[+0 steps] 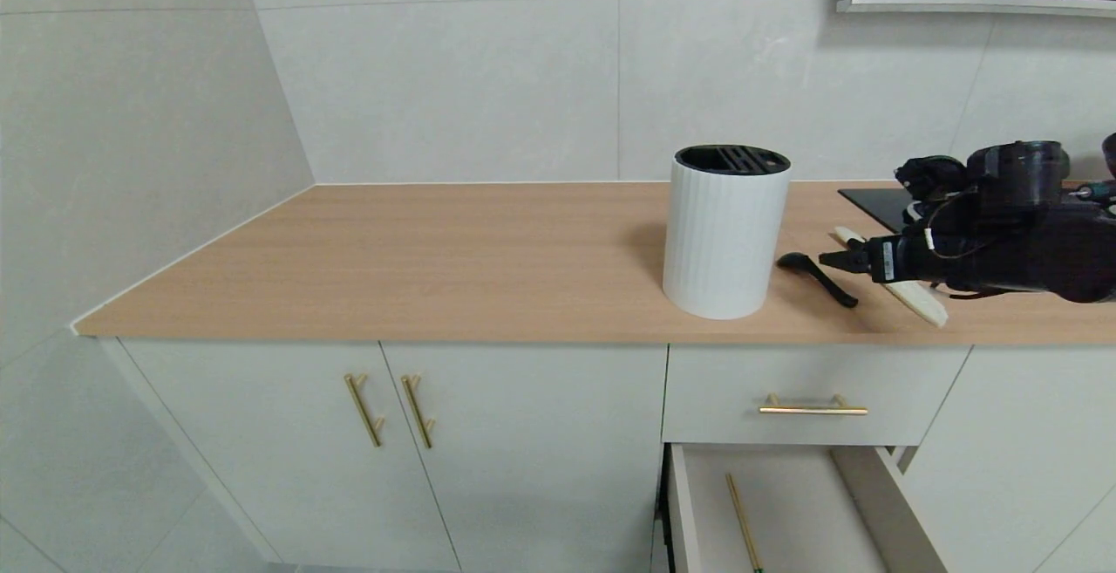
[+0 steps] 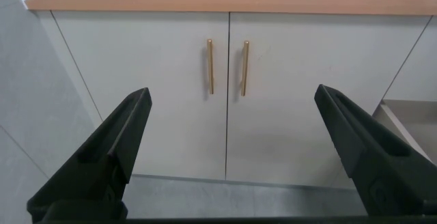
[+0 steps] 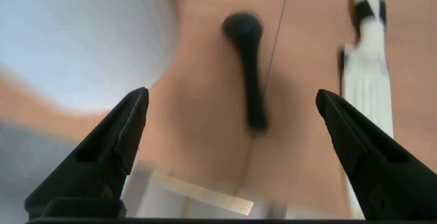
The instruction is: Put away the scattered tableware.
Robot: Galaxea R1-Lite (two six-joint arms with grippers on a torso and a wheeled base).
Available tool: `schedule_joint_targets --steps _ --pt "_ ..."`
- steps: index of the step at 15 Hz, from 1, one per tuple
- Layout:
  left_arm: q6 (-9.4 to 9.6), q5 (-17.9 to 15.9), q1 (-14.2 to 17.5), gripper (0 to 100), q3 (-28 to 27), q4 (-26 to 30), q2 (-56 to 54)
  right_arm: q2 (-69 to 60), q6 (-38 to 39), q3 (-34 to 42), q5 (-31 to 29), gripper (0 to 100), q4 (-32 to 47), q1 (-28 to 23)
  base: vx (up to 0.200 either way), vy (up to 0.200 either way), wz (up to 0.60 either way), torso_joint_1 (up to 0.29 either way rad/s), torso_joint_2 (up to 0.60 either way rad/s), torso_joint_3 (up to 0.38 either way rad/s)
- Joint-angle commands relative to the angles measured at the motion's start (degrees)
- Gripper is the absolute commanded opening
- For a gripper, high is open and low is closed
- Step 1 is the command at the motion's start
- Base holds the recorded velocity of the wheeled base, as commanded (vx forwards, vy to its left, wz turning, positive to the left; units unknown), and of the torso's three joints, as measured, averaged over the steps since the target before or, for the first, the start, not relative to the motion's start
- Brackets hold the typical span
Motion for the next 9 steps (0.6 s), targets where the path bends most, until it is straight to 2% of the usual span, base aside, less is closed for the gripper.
schedule_joint_targets --steps 1,3,9 --pt "-0.02 0.01 0.01 100 0.00 -0.01 0.00 10.08 -1.64 -5.73 1.88 100 -0.01 -1.51 0.000 0.000 0.00 0.000 0.00 0.000" --pt "-0.02 0.01 0.01 100 0.00 -0.01 0.00 11.57 -3.84 -5.82 2.15 100 -0.62 -1.16 0.000 0.000 0.00 0.000 0.00 0.000" --pt "-0.02 0.01 0.01 100 0.00 -0.01 0.00 12.62 -3.75 -6.08 2.41 100 -2.21 -0.46 0.000 0.000 0.00 0.000 0.00 0.000"
